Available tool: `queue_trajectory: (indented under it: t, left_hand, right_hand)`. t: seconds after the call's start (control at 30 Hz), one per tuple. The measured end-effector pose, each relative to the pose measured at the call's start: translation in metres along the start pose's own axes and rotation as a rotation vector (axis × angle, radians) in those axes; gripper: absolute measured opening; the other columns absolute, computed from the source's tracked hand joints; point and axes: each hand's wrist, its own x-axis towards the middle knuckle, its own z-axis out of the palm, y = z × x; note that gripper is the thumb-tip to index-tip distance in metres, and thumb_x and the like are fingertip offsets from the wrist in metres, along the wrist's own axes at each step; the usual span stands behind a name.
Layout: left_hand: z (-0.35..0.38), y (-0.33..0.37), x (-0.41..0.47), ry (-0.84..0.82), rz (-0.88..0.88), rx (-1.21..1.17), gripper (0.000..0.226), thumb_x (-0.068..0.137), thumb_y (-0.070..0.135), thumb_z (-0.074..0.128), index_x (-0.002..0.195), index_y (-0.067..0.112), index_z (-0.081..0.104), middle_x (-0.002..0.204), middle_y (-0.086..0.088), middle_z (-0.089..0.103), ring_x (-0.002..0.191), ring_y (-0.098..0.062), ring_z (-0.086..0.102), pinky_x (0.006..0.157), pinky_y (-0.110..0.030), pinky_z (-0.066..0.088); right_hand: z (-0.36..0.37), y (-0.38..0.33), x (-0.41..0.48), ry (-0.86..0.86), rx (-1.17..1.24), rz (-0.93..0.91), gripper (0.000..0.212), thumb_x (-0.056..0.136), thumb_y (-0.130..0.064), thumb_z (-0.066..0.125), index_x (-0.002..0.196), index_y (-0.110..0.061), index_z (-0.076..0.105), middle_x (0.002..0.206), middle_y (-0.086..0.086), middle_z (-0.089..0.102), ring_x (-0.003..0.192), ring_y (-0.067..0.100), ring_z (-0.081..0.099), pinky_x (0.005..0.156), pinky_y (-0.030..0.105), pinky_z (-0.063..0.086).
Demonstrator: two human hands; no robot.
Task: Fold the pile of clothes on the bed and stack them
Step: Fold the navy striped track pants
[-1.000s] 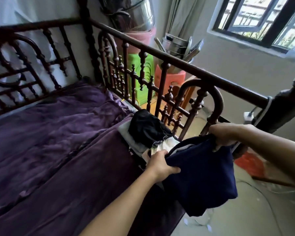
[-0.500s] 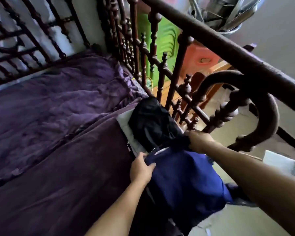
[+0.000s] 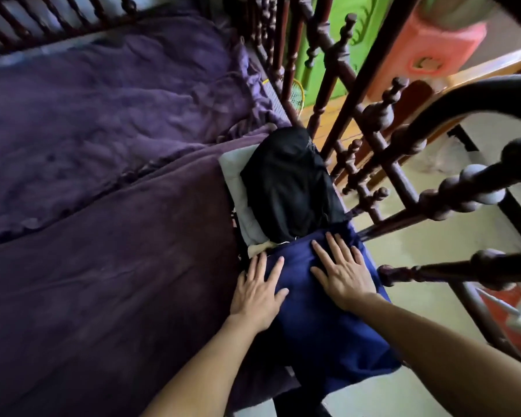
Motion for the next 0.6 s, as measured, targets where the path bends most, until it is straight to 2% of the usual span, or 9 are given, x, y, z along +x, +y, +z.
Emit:
queue_trajectory:
  t: [0.13,0.2,0.27,0.37,0.43,0.6]
  left_hand:
    - [-0.016,-0.014,-0.025,0.069,-0.068,-0.042,0.066,0.098,0.046,0.037,0.153,0.026,0.008,0.161,-0.011,0.000,0.147,-0.026,0.002,0.115,-0.041,0.018]
    - [-0.022,-0.030,-0.055,0.117,-0.114,-0.076,0.055,0.098,0.041,0.040,0.148,0.022,0.026,0.157,-0.010,0.017,0.142,-0.027,0.019,0.111,-0.041,0.025]
    - [-0.025,-0.056,-0.094,0.145,-0.177,-0.114,0.042,0.097,0.038,0.041,0.136,0.022,0.043,0.142,-0.005,0.038,0.128,-0.025,0.038,0.102,-0.039,0.035]
    - [-0.027,-0.106,-0.160,0.188,-0.291,-0.164,0.031,0.096,0.035,0.043,0.123,0.021,0.053,0.122,-0.001,0.053,0.112,-0.023,0.053,0.090,-0.038,0.043]
    - [-0.027,-0.143,-0.209,0.229,-0.362,-0.189,0.028,0.096,0.034,0.045,0.118,0.020,0.055,0.117,-0.001,0.058,0.108,-0.024,0.057,0.085,-0.036,0.045]
    - [-0.021,-0.235,-0.350,0.377,-0.508,-0.188,0.025,0.094,0.034,0.046,0.112,0.022,0.058,0.113,0.000,0.064,0.106,-0.024,0.059,0.081,-0.033,0.046]
  right_hand:
    - [-0.024,-0.014,0.004,-0.031,-0.109,0.030,0.062,0.098,-0.053,0.029,0.153,-0.028,0.014,0.161,0.008,0.005,0.148,0.026,0.004,0.115,0.047,0.011]
    - [-0.042,-0.032,0.002,0.021,-0.149,-0.014,0.061,0.094,-0.041,0.047,0.150,-0.022,0.029,0.160,0.011,0.013,0.147,0.028,0.013,0.112,0.050,0.017]
    - [-0.061,-0.064,-0.002,0.093,-0.124,-0.110,0.056,0.085,-0.027,0.059,0.139,-0.018,0.048,0.154,0.013,0.031,0.140,0.030,0.031,0.107,0.049,0.028]
    - [-0.087,-0.138,-0.014,0.103,-0.135,-0.229,0.038,0.091,-0.030,0.048,0.127,-0.022,0.055,0.133,0.004,0.053,0.123,0.026,0.048,0.096,0.039,0.037]
    - [-0.096,-0.193,-0.026,0.118,-0.141,-0.303,0.032,0.095,-0.035,0.042,0.122,-0.023,0.055,0.123,0.001,0.057,0.117,0.023,0.051,0.094,0.036,0.039]
    - [-0.105,-0.342,-0.082,0.187,-0.096,-0.495,0.030,0.096,-0.033,0.041,0.118,-0.019,0.056,0.118,0.001,0.059,0.112,0.024,0.055,0.085,0.036,0.047]
